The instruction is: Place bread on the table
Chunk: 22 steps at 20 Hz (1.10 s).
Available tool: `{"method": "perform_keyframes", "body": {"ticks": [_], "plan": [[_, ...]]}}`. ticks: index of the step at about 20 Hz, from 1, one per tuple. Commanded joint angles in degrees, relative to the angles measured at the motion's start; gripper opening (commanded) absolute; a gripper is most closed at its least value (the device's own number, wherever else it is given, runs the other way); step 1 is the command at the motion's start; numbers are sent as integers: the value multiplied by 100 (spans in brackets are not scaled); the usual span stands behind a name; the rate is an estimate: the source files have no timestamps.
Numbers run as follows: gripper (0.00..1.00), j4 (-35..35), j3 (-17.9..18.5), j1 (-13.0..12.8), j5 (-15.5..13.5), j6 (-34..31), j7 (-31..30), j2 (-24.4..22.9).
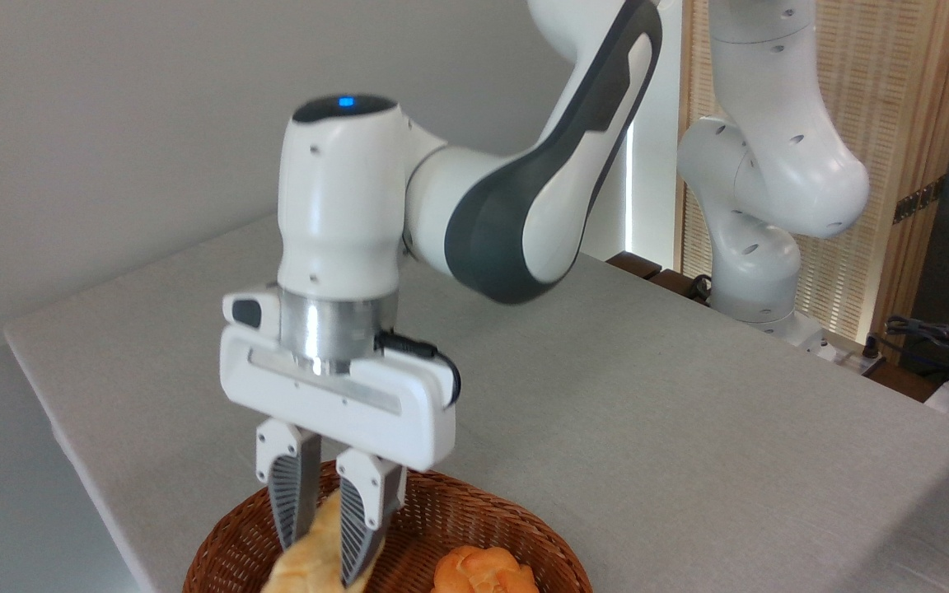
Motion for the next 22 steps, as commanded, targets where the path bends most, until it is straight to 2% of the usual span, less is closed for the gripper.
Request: {"method": "perform_keyframes", "body": {"ticks": [1,3,7,9,11,13,16,17,18,19,21,22], "plan": [[49,-67,-19,-20,19,84,-37,-487],[49,-75,-54,-55,19,-47,-55,-715],[52,-84,-317,-170,28,-1091,50,-1120],[53,-84,-467,-179,28,-1767,164,-1304],[55,-93,-633,-205,28,-2628,532,-1445],[55,-128,-643,-318,28,-3297,823,-1525],[55,-399,-634,-547,19,-3590,859,-1604],[58,-505,-634,-626,28,-3573,859,-1613],[81,-532,-634,-670,19,-3573,859,-1613],[100,-576,-634,-697,28,-3581,851,-1596],[100,-585,-643,-750,28,-3599,850,-1517],[100,-585,-652,-872,28,-3599,816,-1412]]}}
